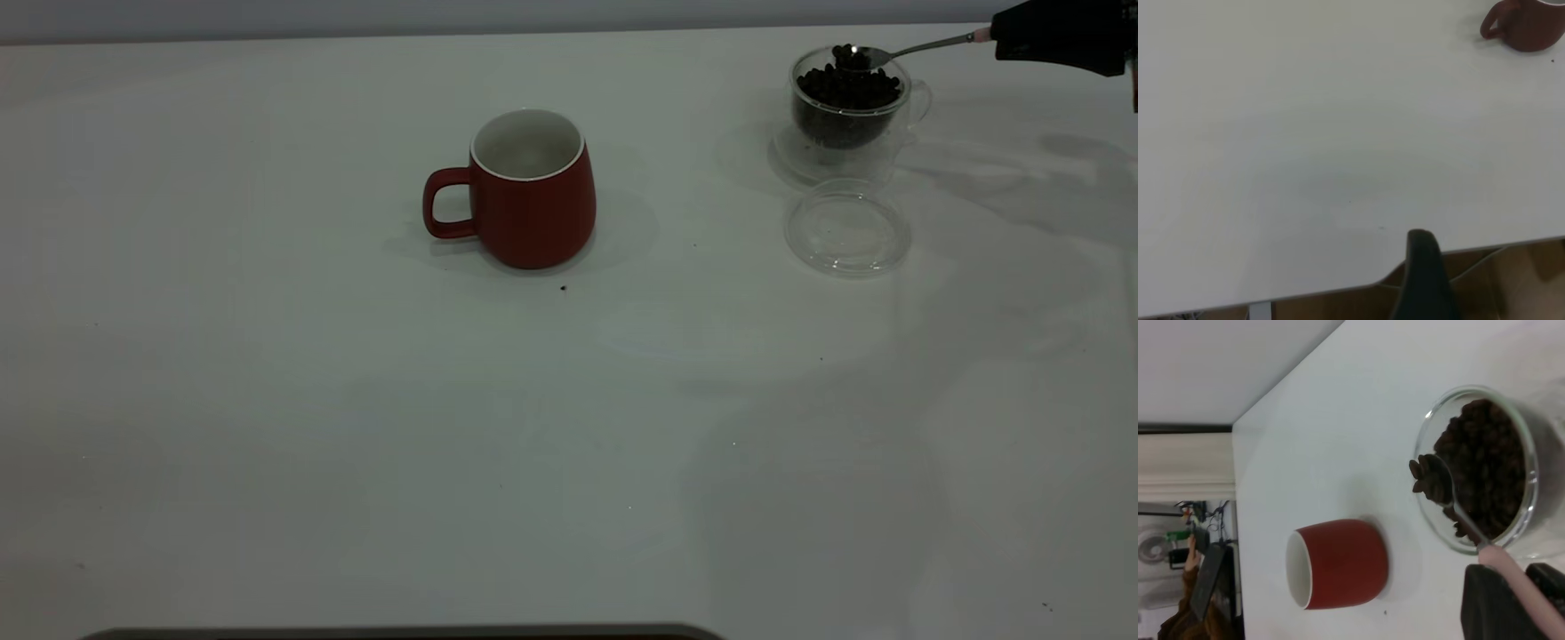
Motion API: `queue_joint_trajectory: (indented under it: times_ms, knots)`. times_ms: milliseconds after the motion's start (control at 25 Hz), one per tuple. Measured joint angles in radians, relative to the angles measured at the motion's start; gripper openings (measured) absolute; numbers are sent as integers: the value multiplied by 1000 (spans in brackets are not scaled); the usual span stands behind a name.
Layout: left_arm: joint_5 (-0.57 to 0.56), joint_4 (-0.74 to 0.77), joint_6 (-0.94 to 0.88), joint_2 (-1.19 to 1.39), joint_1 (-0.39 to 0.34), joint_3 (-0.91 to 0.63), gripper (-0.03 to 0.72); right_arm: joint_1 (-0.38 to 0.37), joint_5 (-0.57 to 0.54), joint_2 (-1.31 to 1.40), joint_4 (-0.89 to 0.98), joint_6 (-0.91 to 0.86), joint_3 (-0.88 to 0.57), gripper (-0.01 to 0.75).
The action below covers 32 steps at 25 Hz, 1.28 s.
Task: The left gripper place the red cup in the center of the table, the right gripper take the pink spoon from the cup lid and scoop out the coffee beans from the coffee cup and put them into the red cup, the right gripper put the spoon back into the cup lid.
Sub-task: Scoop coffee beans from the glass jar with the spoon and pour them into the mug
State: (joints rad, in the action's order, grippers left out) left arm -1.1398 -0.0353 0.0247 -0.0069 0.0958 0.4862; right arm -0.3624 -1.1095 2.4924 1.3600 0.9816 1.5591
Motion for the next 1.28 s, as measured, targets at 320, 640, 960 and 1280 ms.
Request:
queue_joint_trajectory:
  times_ms: [320,640,960,1280]
  knots:
    - [0,0,0,0,0,0,587,-23,-36,76,111,-4,0,95]
    - [0,0,0,0,0,0,587,-25,-37,78,119,-4,0,95]
    - [0,0,-2,0,0,0,587,32,-36,51,142,-4,0,95]
    - [0,0,-2,0,0,0,587,125,-42,-29,154,-27,0,95]
